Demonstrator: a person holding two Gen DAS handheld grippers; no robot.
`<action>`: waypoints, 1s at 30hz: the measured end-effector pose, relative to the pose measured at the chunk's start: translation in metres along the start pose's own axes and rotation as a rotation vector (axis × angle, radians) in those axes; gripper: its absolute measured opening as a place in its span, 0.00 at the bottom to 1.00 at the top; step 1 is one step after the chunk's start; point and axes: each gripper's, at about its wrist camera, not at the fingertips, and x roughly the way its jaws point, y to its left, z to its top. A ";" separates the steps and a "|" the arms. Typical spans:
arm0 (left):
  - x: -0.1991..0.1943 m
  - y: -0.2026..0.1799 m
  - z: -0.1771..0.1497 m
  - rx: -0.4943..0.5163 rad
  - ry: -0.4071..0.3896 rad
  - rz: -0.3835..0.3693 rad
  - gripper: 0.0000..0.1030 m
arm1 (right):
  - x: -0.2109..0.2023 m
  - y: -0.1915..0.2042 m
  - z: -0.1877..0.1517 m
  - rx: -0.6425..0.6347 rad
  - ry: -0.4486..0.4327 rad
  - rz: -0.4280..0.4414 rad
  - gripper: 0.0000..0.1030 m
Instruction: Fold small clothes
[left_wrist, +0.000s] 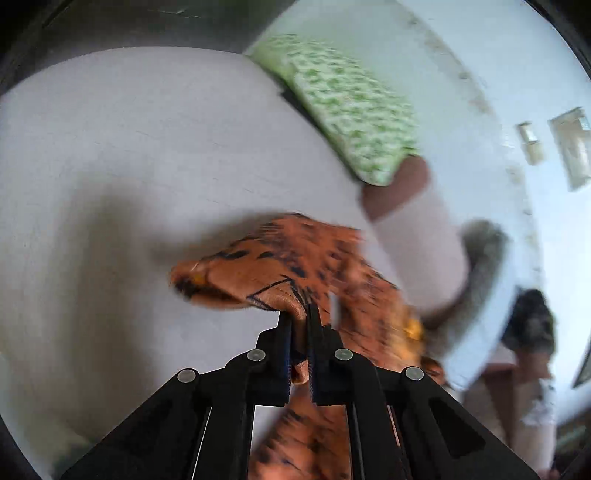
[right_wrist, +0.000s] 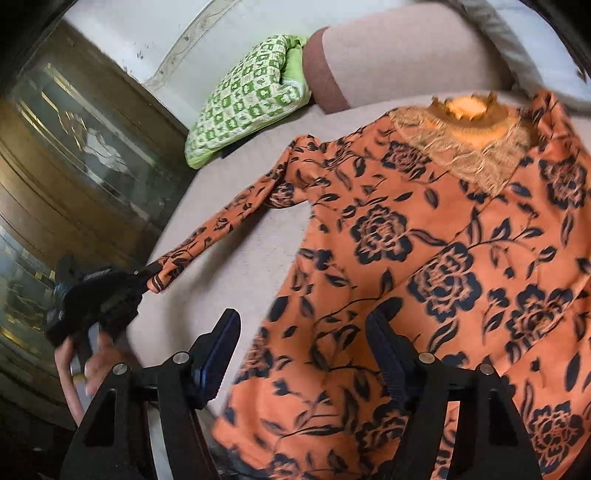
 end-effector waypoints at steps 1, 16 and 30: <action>-0.003 -0.004 -0.007 -0.001 0.013 -0.026 0.05 | -0.001 -0.001 0.001 0.018 0.007 0.035 0.72; 0.050 0.019 -0.041 0.022 0.089 -0.112 0.04 | 0.134 0.032 0.028 0.225 0.375 0.205 0.08; 0.046 -0.137 -0.130 0.421 0.286 -0.406 0.05 | -0.073 0.025 0.072 -0.055 0.064 0.066 0.02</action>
